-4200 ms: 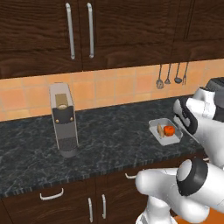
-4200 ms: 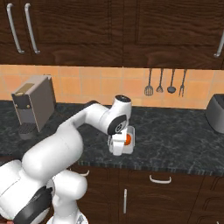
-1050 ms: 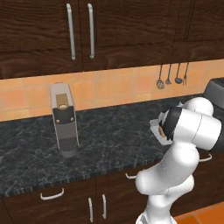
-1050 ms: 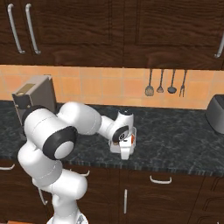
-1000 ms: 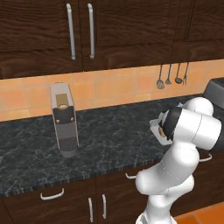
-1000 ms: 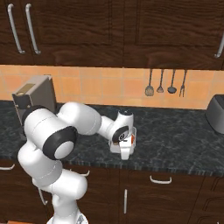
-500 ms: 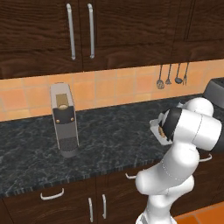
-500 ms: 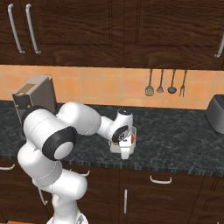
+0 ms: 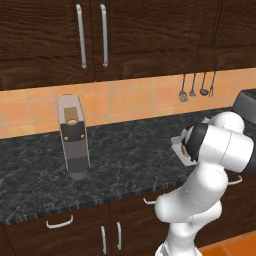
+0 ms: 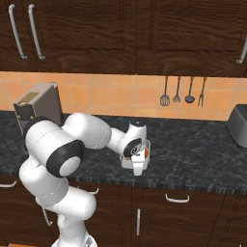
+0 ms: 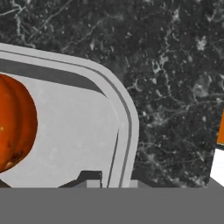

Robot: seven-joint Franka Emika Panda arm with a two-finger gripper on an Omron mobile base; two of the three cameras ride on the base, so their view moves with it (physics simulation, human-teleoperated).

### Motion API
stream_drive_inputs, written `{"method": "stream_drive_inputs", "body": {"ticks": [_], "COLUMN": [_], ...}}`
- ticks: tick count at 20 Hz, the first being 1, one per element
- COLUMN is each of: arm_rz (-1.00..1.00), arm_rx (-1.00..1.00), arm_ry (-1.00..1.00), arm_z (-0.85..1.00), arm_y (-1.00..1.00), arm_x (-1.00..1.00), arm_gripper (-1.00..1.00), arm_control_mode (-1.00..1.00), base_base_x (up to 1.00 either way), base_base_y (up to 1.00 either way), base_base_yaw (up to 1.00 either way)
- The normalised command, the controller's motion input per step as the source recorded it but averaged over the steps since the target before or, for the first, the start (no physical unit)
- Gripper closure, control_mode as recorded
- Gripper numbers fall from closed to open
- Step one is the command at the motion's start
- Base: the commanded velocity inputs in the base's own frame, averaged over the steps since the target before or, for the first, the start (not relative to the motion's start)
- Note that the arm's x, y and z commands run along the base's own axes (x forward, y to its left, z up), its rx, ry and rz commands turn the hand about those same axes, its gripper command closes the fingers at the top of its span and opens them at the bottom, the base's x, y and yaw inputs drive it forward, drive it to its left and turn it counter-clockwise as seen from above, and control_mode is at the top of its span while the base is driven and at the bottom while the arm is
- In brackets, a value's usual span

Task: Take the meat container that has the chicken drumstick and place it on the second highest rack of the freezer. Then take the vegetable container that has the squash and sweet potato and place it on the highest rack of the freezer.

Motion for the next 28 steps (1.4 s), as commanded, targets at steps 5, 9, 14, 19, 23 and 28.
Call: {"method": "stream_drive_inputs", "body": {"ticks": [5,9,14,19,23,28], "arm_rz": [0.0,-0.02,-0.1,-0.1,-0.06,0.0], "arm_rx": [0.0,0.05,0.04,0.0,0.0,0.0], "arm_ry": [0.0,-0.04,-0.01,-0.02,-0.01,-0.01], "arm_z": [-0.01,0.78,0.97,0.56,0.43,0.5], "arm_y": [0.0,-0.06,0.0,0.36,1.0,1.0], "arm_x": [-0.15,-0.46,-0.51,-0.64,-0.33,-0.27], "arm_gripper": [1.0,1.0,1.0,1.0,1.0,1.0], "arm_control_mode": [-1.0,-1.0,-1.0,-1.0,-1.0,-1.0], "base_base_x": [0.0,0.0,0.0,0.0,0.0,0.0], "base_base_y": [0.0,0.0,0.0,0.0,0.0,0.0], "base_base_yaw": [0.0,0.0,0.0,0.0,0.0,0.0]}}
